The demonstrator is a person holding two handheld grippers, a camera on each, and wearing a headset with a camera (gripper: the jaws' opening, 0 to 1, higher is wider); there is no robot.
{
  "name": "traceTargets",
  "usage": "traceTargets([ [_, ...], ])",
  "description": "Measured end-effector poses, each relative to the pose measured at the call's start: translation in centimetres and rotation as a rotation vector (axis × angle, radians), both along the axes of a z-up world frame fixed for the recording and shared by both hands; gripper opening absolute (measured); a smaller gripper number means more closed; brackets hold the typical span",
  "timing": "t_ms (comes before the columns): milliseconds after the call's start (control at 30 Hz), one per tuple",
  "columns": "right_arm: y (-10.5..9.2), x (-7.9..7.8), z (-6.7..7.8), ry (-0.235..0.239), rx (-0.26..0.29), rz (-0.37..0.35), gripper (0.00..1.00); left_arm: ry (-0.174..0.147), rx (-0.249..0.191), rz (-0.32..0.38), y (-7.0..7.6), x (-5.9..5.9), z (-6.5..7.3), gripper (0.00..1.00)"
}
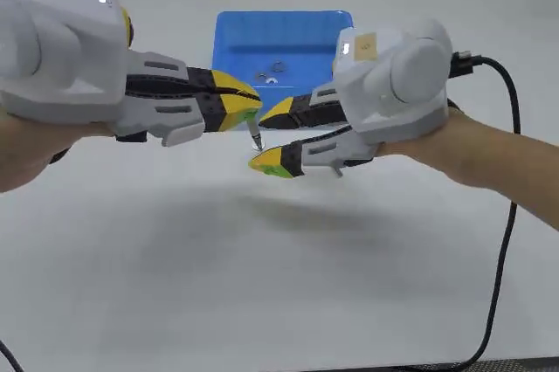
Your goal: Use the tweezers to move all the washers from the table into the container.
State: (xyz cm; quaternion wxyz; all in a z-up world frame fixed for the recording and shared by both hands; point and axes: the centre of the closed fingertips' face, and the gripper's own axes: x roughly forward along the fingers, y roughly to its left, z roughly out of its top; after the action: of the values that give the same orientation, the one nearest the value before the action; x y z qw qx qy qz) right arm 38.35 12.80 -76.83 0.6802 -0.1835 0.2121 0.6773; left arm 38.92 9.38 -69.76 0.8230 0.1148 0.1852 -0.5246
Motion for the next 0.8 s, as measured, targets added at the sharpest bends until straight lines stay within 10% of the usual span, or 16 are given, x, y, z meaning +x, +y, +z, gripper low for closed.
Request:
traceTargets([
  [800,0.3,0.9,-0.3,-0.019,-0.004,0.194,0.09,-0.007,0.015,-0.023,-0.5,0.5,-0.4,0.05],
])
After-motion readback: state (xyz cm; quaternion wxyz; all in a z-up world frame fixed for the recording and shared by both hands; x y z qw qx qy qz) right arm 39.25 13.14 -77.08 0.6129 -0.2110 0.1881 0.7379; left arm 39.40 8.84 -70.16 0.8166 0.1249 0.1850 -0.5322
